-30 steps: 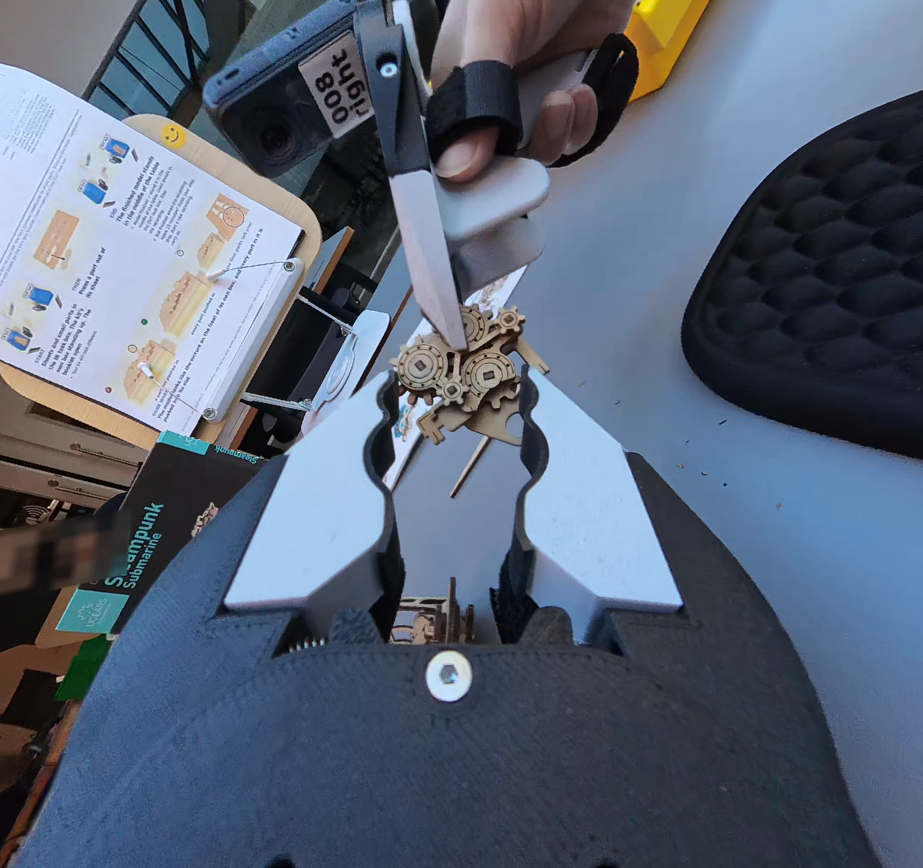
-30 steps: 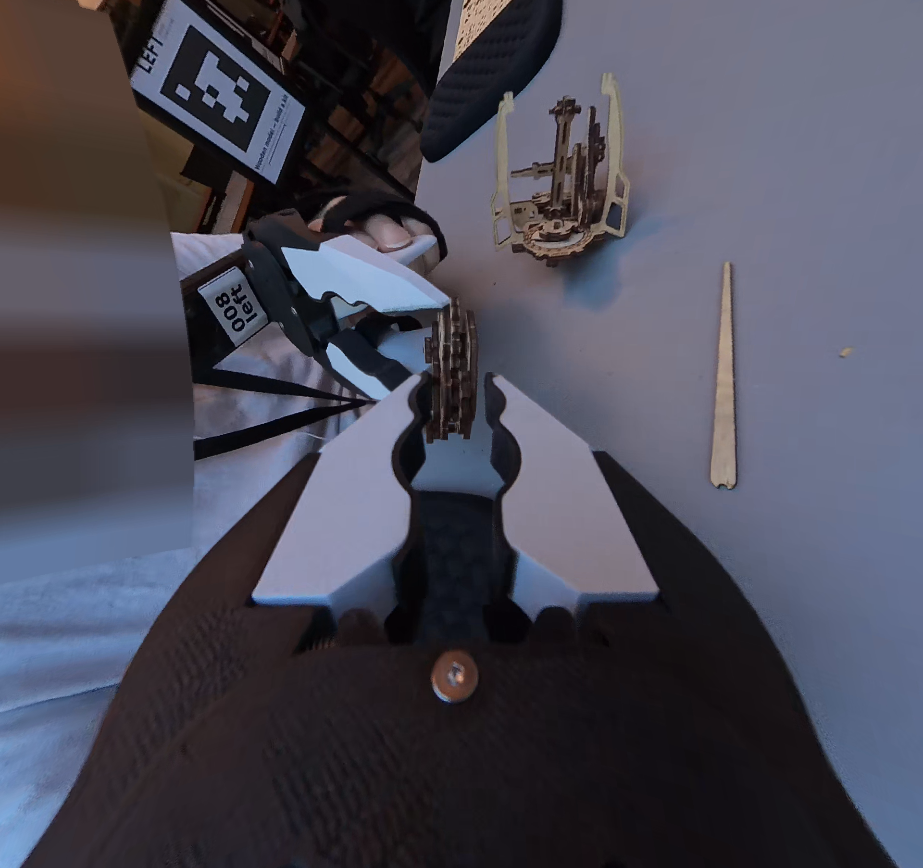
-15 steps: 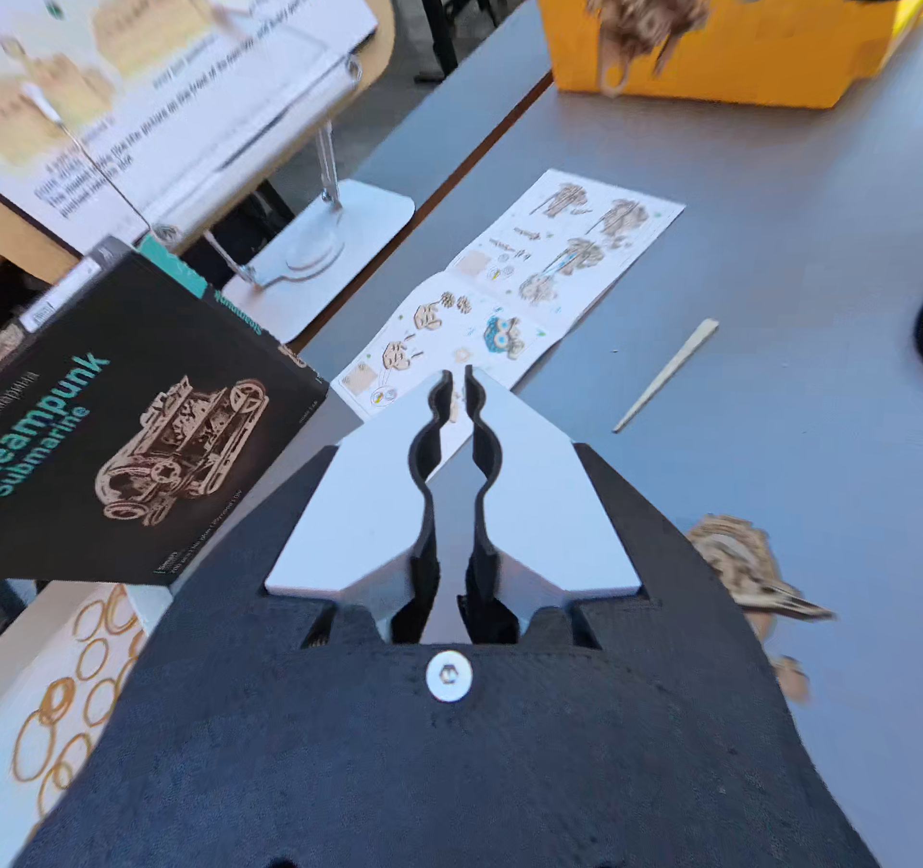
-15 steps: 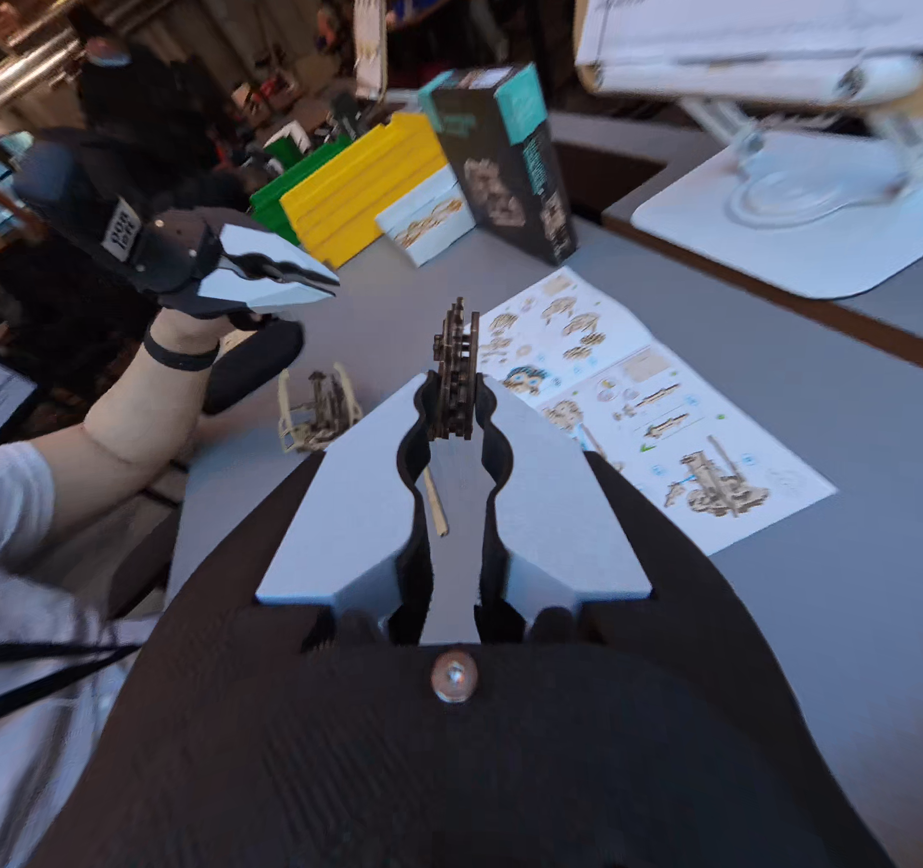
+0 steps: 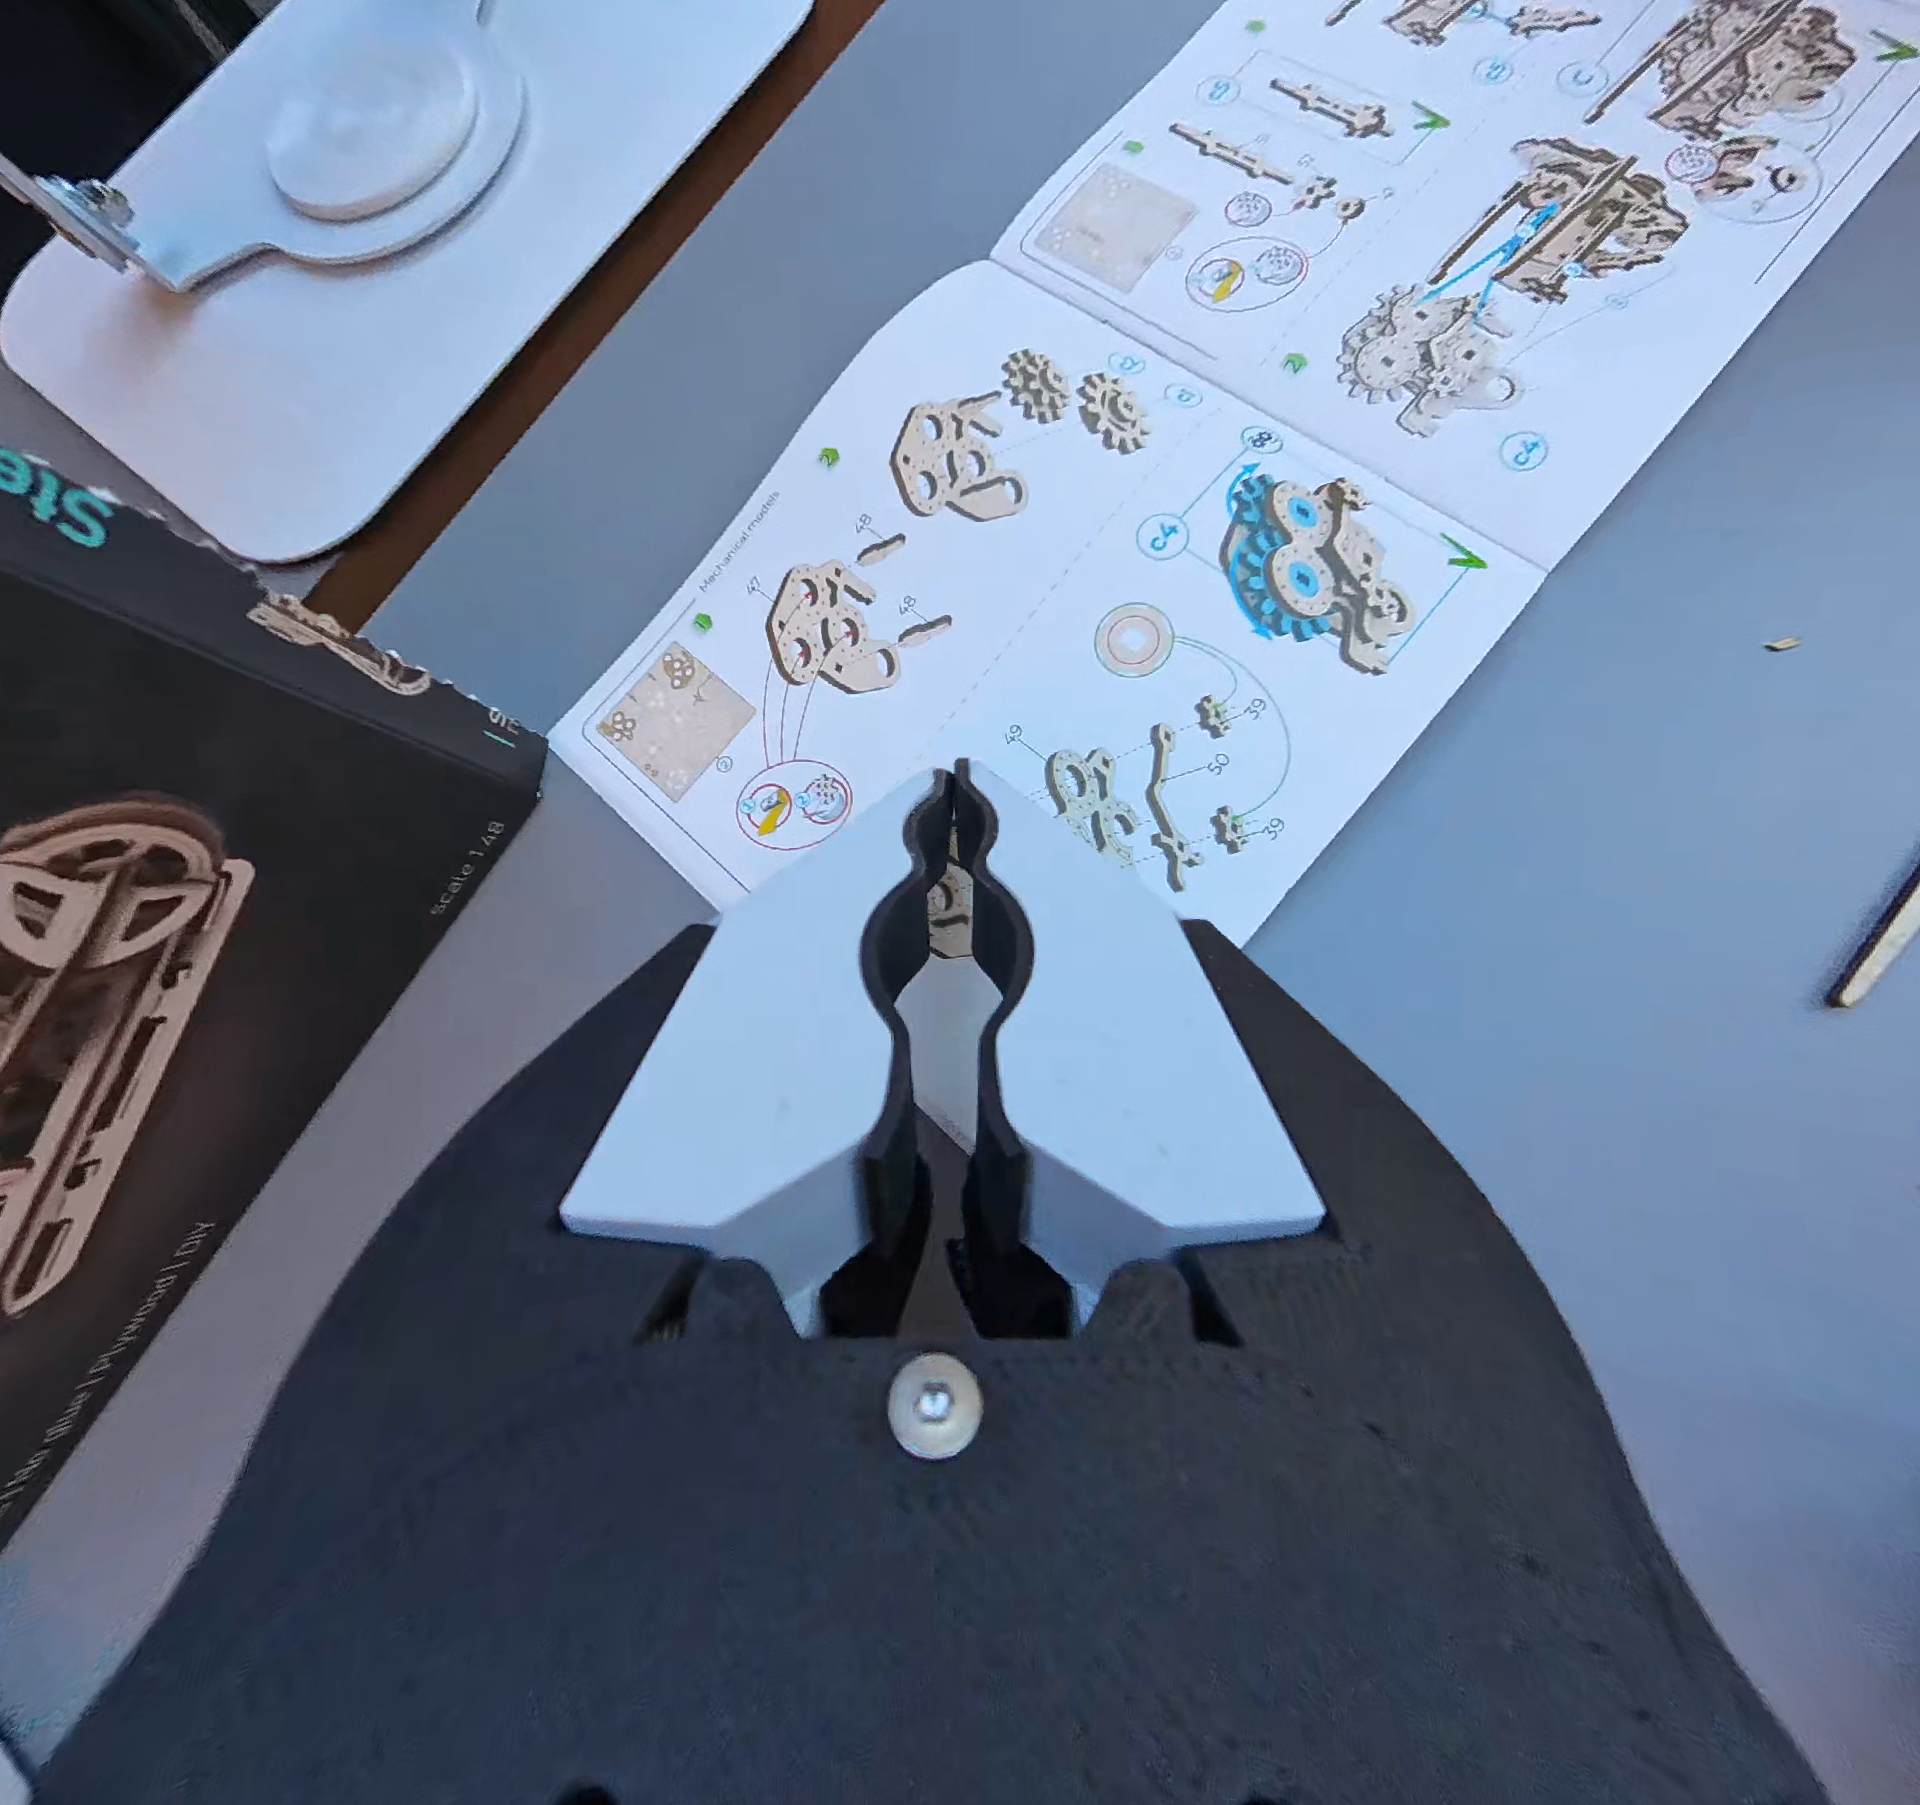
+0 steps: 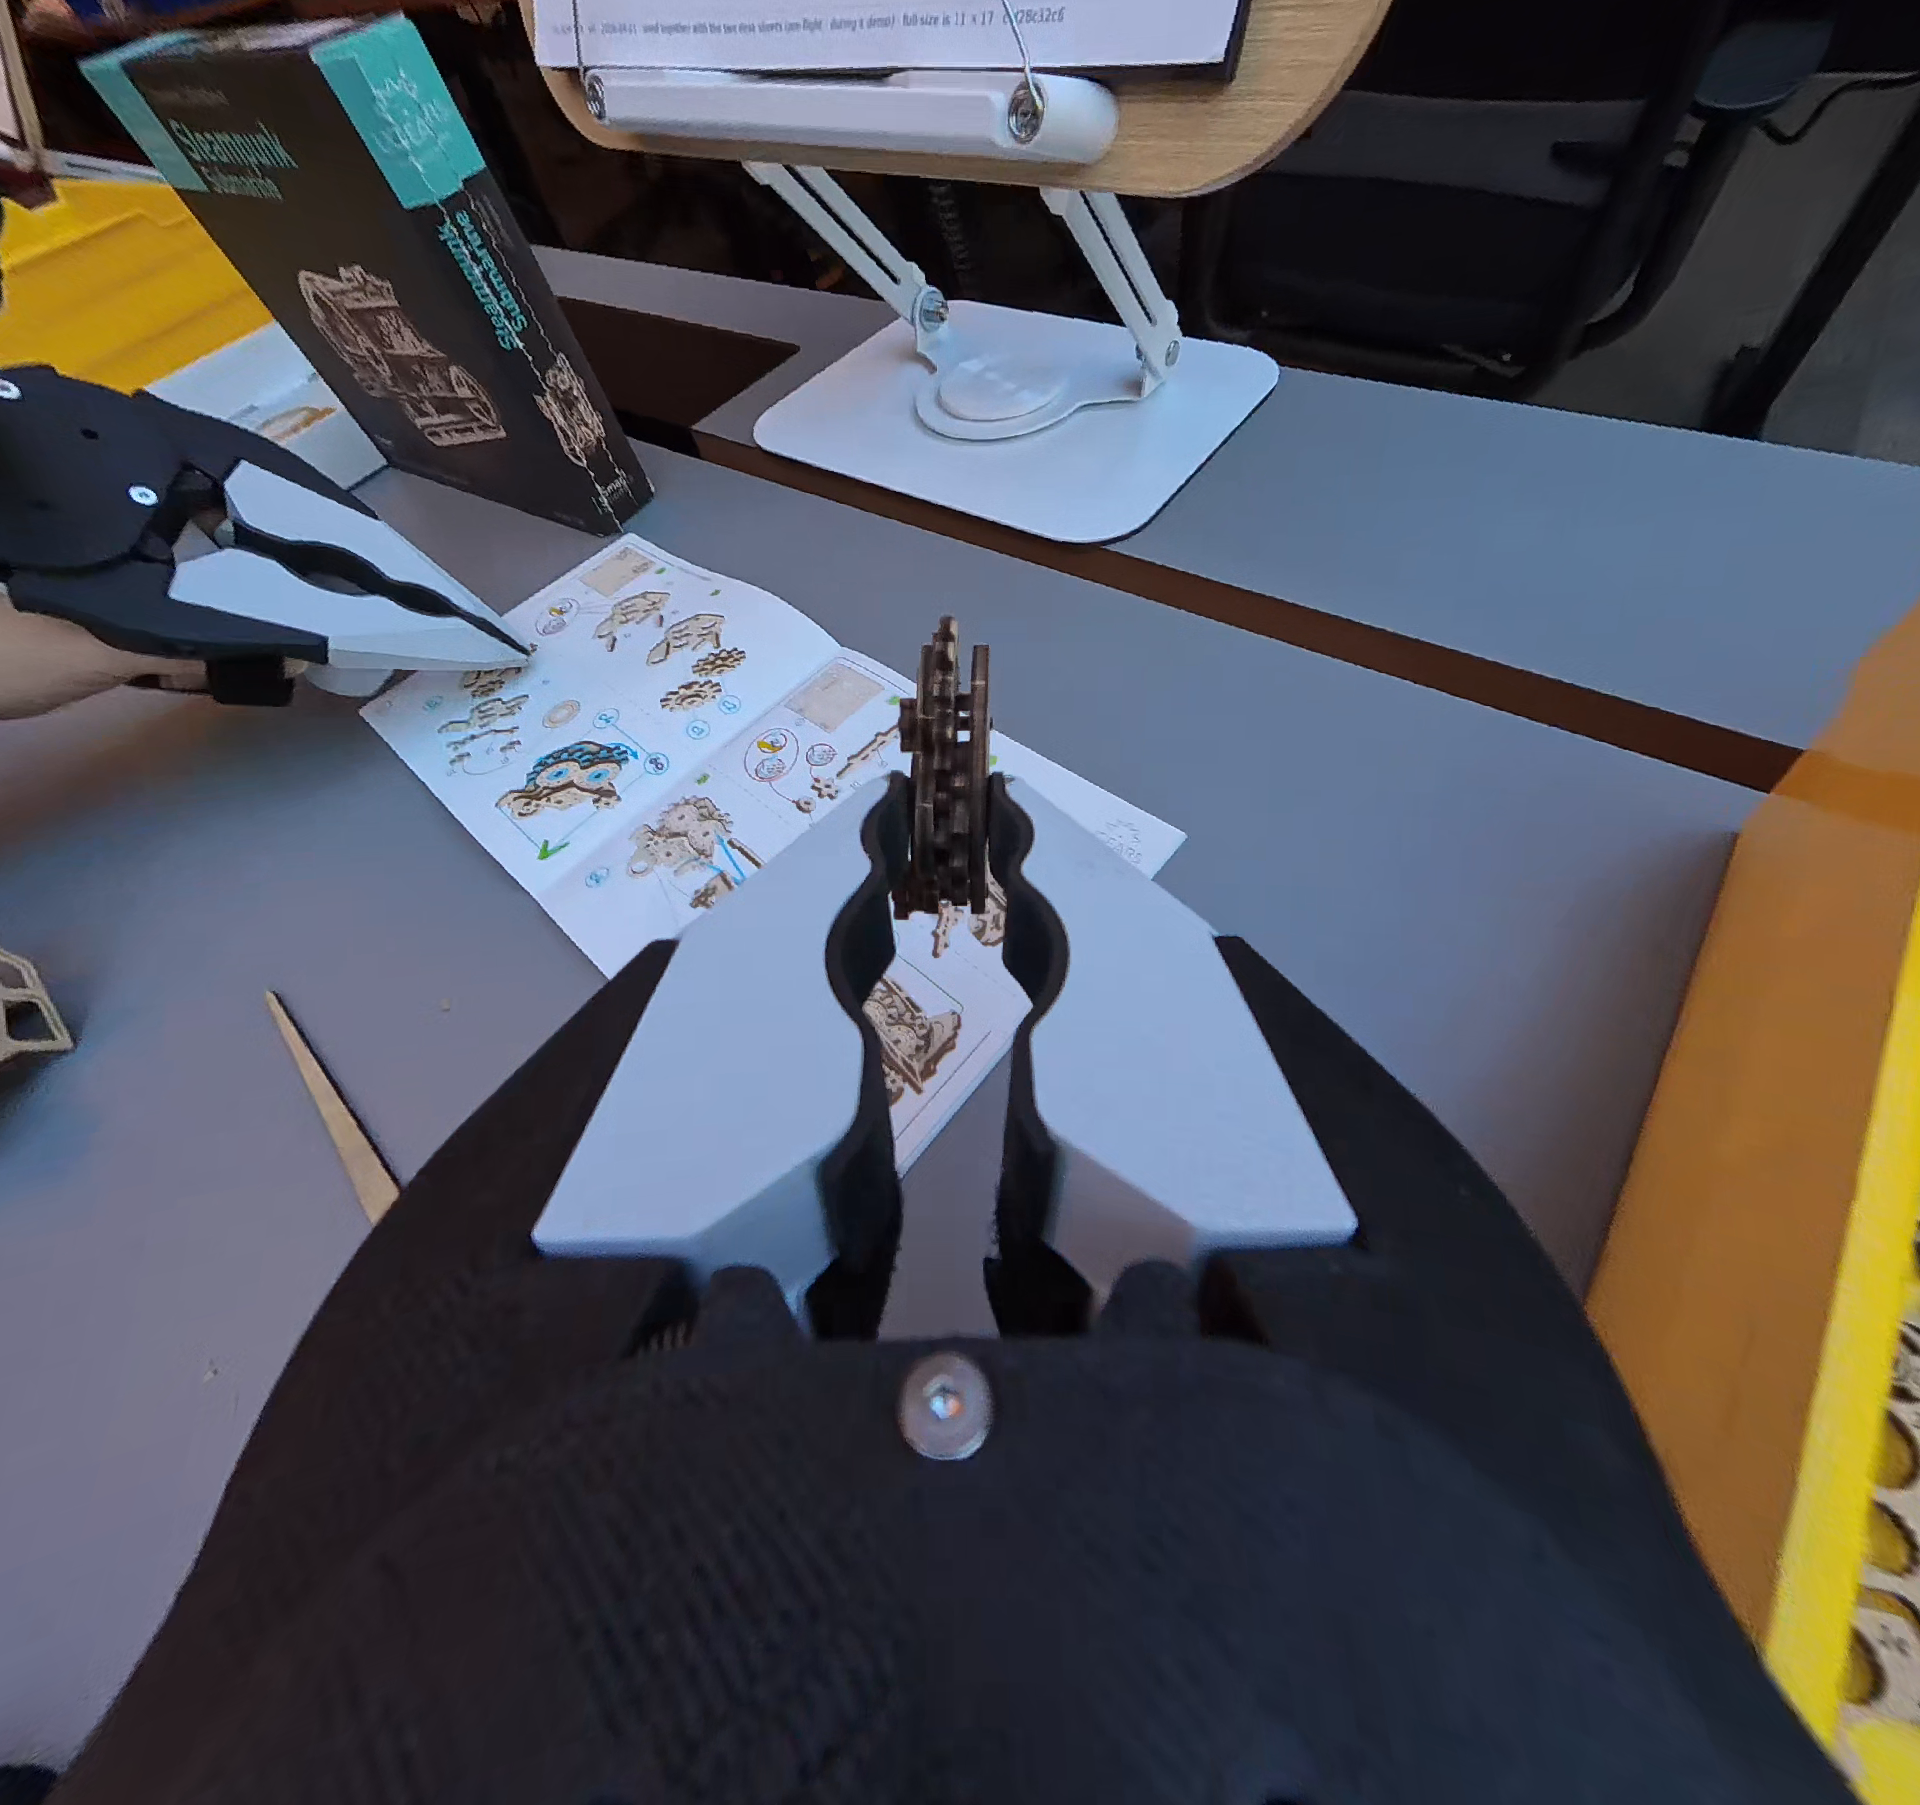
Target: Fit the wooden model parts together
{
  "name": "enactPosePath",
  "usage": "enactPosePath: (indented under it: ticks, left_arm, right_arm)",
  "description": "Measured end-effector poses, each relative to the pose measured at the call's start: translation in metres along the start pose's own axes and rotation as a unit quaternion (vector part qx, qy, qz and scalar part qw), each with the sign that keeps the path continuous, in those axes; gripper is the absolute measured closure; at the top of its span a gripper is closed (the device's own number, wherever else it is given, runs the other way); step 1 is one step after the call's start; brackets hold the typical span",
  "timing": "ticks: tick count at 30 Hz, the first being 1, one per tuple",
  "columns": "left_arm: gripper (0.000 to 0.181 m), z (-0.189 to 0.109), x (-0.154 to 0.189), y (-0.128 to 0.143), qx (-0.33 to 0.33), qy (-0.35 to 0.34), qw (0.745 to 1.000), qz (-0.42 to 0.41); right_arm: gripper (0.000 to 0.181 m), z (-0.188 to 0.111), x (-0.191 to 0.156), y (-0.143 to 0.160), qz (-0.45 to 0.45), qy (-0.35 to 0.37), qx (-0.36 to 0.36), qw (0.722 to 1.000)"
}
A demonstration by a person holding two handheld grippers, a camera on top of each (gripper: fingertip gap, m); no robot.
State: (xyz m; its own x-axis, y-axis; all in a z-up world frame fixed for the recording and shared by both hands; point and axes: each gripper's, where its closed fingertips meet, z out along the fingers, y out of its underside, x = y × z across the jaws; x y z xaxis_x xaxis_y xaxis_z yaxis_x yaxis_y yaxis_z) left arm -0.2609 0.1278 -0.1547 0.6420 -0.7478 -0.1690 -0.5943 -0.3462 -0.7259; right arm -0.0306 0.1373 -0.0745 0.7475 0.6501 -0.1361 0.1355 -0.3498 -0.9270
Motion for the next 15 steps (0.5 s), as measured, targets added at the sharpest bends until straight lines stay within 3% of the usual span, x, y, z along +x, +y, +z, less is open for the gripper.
enactPosePath:
  ticks: [4,7,15]
  left_arm:
    - [0.181,0.001,0.001,0.006,0.003,0.021,0.999,-0.029]
    - [0.181,0.000,0.001,0.008,0.002,0.029,0.999,-0.038]
    - [0.181,-0.016,0.003,0.023,-0.012,0.015,0.999,-0.033]
  right_arm:
    - [0.169,0.000,-0.003,-0.009,0.065,-0.033,0.054,0.996]
    - [0.169,0.000,0.000,-0.013,0.065,-0.021,0.074,0.995]
    - [0.169,0.002,-0.001,-0.006,0.054,-0.022,0.063,0.996]
